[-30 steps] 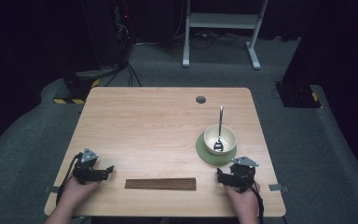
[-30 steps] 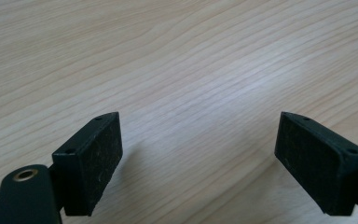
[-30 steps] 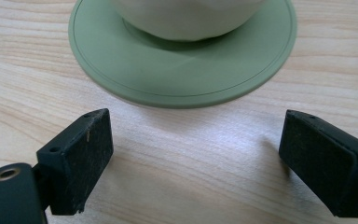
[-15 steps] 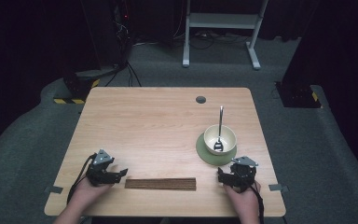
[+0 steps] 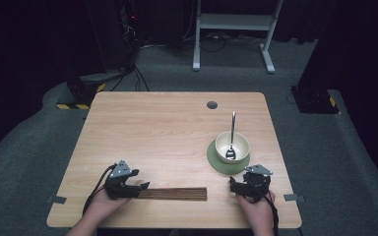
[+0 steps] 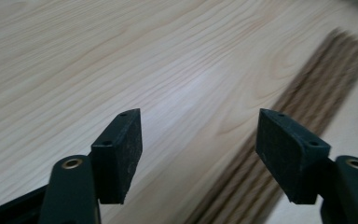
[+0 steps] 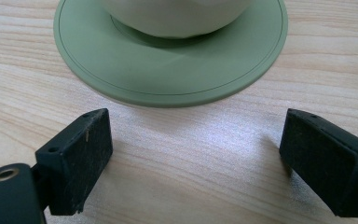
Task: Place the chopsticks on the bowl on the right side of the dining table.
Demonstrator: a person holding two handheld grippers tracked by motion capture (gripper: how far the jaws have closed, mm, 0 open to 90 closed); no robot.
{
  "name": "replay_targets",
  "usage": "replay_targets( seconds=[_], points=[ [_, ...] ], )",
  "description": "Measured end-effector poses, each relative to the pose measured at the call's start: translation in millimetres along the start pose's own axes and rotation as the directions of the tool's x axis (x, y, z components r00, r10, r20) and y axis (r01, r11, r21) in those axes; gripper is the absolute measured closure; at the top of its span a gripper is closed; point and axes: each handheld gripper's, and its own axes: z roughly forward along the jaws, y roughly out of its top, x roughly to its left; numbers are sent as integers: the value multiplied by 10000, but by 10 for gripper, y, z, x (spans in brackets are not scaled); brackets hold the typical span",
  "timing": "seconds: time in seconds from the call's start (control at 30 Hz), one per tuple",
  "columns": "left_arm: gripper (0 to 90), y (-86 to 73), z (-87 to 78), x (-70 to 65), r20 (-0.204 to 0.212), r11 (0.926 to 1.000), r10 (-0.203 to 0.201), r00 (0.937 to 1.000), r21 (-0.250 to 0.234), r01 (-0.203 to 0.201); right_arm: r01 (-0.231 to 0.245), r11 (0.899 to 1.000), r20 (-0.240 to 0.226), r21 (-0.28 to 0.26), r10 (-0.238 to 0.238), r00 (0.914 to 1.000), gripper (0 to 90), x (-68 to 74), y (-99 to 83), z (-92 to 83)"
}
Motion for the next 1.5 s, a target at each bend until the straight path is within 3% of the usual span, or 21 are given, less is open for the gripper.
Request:
replay_targets(
  seconds=[0.13,0.33,0.67,0.73,0.87,0.93,1.03,1.1,1.23,1.43,1.47,1.5],
  points=[
    [381,126,93,-95,408,9995,-24,9992,-301,36,-2,10000,-10,-2,2,10000,91,0,0,0],
    [411,203,189,-158,477,9991,311,9984,-296,-297,-5,10000,-12,-2,5,10000,91,-1,0,0],
    [368,193,237,-177,203,9994,357,9992,-43,-356,-49,10000,-49,-30,49,10000,92,-6,-2,-2],
    [359,186,242,-188,108,9987,516,9986,29,-516,-27,10000,-34,-23,27,10000,92,-3,-2,-2],
    [355,174,229,-173,18,9989,468,9989,24,-468,-175,9997,-371,-149,170,9992,140,20,25,-65],
    [357,165,220,-154,1,9993,359,9994,38,-359,32,9982,-1168,-607,-102,9931,170,78,66,-144],
    [356,162,216,-131,-58,9996,296,9995,46,-296,313,9924,-1668,-1187,-510,9847,302,245,120,-226],
    [356,159,216,-135,-114,9994,341,9994,79,-340,421,9902,-1876,-1335,-670,9800,344,306,131,-235],
    [356,153,222,-136,-247,9991,392,9989,178,-388,979,9859,-2679,-1355,-1316,9544,488,568,189,-178],
    [360,125,235,-101,-385,9994,247,9990,254,-238,1770,9757,-3385,-1292,-2112,9170,625,809,227,-101],
    [364,121,239,-101,-383,9994,227,9990,254,-218,2033,9702,-3594,-1320,-2380,9023,653,866,227,-101],
    [364,118,241,-101,-390,9991,283,9988,320,-271,2033,9702,-3594,-1320,-2380,9023,653,866,227,-101]
  ],
)
